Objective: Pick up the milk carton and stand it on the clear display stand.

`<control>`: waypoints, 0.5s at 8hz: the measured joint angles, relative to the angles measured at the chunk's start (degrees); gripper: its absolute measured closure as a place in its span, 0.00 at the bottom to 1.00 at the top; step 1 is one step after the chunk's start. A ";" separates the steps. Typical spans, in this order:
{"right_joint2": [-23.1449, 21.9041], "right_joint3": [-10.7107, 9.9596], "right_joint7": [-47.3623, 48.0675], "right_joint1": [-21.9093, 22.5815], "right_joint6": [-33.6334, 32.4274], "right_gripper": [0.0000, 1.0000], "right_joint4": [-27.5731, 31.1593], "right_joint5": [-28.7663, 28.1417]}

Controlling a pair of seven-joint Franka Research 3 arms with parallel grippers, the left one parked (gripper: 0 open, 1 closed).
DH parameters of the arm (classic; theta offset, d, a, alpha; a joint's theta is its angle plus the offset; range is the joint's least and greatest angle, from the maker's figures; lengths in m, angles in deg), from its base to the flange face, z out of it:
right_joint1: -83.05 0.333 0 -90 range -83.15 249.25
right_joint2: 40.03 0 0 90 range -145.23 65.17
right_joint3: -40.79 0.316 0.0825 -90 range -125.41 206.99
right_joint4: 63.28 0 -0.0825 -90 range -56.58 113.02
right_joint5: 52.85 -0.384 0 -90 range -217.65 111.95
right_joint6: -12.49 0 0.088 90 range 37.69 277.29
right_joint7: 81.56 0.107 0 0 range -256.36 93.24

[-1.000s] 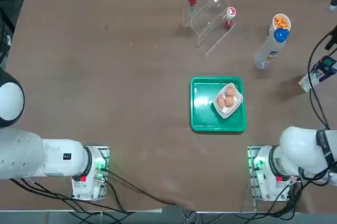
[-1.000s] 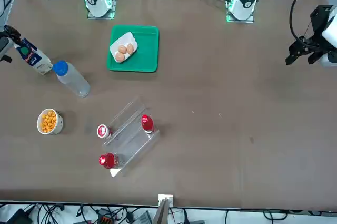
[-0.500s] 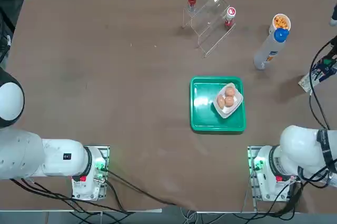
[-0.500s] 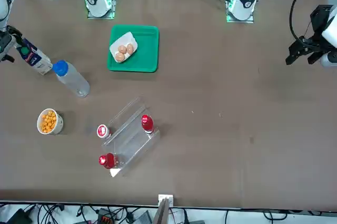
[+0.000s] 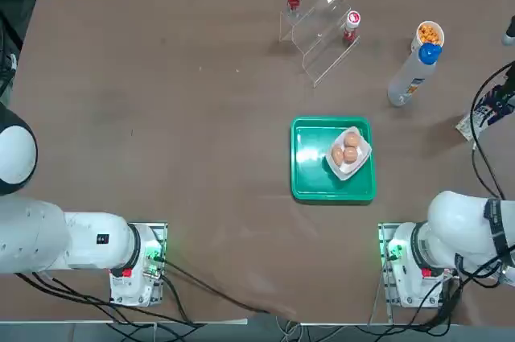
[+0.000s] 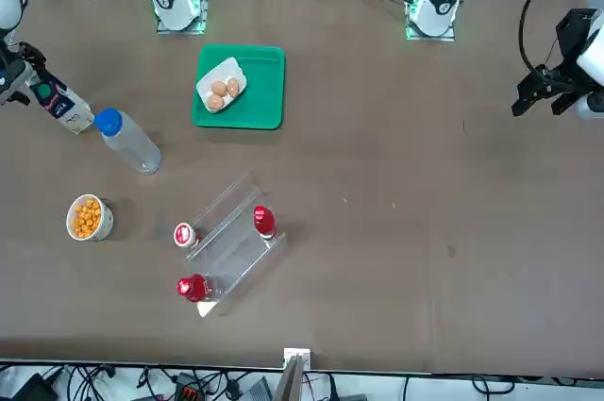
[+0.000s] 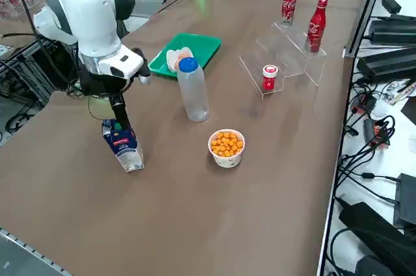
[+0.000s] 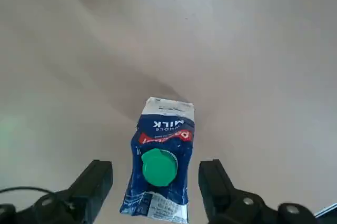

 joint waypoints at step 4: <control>-0.28 -0.18 0.46 -1.81 5.51 0.00 3.33 0.00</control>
